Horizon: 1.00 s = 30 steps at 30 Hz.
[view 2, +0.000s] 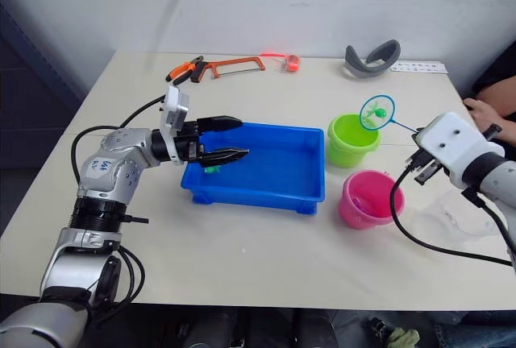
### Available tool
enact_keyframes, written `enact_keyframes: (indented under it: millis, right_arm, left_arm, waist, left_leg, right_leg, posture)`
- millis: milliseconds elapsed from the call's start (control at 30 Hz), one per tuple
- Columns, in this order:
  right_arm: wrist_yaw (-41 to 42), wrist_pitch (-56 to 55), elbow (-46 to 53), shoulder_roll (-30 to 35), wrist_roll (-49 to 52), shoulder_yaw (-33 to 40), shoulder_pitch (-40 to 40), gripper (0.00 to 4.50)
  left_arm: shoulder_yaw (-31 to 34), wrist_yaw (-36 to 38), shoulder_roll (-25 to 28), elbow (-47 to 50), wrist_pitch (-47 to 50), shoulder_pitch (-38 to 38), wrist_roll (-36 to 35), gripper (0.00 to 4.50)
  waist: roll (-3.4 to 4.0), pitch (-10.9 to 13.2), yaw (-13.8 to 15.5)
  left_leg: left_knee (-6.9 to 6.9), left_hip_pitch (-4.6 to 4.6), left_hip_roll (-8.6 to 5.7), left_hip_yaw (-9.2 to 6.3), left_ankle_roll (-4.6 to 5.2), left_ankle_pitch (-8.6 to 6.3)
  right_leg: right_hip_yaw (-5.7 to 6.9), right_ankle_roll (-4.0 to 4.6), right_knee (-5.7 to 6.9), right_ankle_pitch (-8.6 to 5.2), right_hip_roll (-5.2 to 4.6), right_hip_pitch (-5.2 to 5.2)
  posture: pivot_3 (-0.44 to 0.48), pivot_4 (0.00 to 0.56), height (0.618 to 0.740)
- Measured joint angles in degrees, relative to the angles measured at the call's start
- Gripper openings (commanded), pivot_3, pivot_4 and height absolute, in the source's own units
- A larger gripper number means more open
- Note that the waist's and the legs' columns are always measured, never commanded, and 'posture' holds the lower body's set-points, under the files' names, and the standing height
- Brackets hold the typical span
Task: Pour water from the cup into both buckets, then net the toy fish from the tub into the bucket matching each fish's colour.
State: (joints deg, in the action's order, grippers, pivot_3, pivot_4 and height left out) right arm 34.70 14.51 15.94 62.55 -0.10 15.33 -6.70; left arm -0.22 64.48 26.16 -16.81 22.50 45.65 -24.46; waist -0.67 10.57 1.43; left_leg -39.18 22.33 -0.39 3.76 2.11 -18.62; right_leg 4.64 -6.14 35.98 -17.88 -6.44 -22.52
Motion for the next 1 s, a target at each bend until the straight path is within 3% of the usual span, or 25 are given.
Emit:
enact_keyframes:
  millis: [300, 467, 633, 1000]
  right_arm:
    - [-6.1, -26.6, -9.6, 9.1, -21.6, -6.2, 0.5, 0.0]
    - [-11.9, -36.5, -13.4, 9.5, -28.8, -6.3, -1.0, 0.0]
    - [-16.9, -41.9, -16.1, 9.9, -35.5, -6.3, -2.3, 0.0]
    - [-17.7, -45.9, -18.7, 9.9, -38.8, -9.1, -4.5, 0.0]
  left_arm:
    - [0.0, -0.2, 0.2, 0.4, 0.1, -0.1, 0.0, 4.48]
    - [0.0, -0.6, 0.3, 0.4, 0.3, -0.1, 0.0, 4.48]
    - [0.1, -0.6, 0.6, 0.4, 0.3, -0.1, 0.0, 4.48]
    - [0.2, -0.6, 0.6, 0.3, 0.1, -0.1, 0.0, 4.48]
  waist:
    - [0.0, 0.0, -0.2]
    - [0.0, 0.0, -0.2]
    - [0.01, 0.0, -0.2]
    - [0.01, 0.0, -0.3]
  left_leg:
    - [-0.01, -0.02, 0.04, -0.01, -0.04, 0.02]
    - [0.0, -0.02, 0.04, -0.01, -0.06, 0.03]
    - [-0.01, -0.02, 0.04, -0.01, -0.07, 0.04]
    - [-0.01, -0.02, 0.06, -0.02, -0.08, 0.04]
  right_leg:
    - [-0.02, 0.0, -0.01, 0.0, 0.0, 0.02]
    - [-0.02, 0.0, -0.01, 0.0, 0.01, 0.02]
    - [-0.02, 0.0, -0.01, 0.0, 0.02, 0.02]
    - [-0.03, 0.0, -0.01, 0.0, 0.05, 0.03]
  posture:
    - [0.0, 0.15, 0.74]
    - [0.0, 0.15, 0.74]
    - [0.0, 0.15, 0.74]
    - [0.0, 0.15, 0.74]
